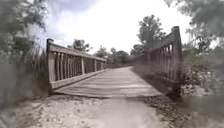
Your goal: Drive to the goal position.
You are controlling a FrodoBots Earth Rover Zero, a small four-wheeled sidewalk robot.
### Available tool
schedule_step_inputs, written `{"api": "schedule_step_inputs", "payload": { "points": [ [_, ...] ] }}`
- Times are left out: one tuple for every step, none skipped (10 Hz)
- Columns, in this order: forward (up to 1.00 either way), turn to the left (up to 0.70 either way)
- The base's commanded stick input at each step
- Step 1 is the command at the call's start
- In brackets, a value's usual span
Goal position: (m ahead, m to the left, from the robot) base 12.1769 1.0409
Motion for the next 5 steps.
{"api": "schedule_step_inputs", "payload": {
  "points": [
    [0.7, 0.0],
    [0.7, 0.0],
    [0.7, 0.0],
    [0.7, 0.0],
    [0.7, 0.0]
  ]
}}
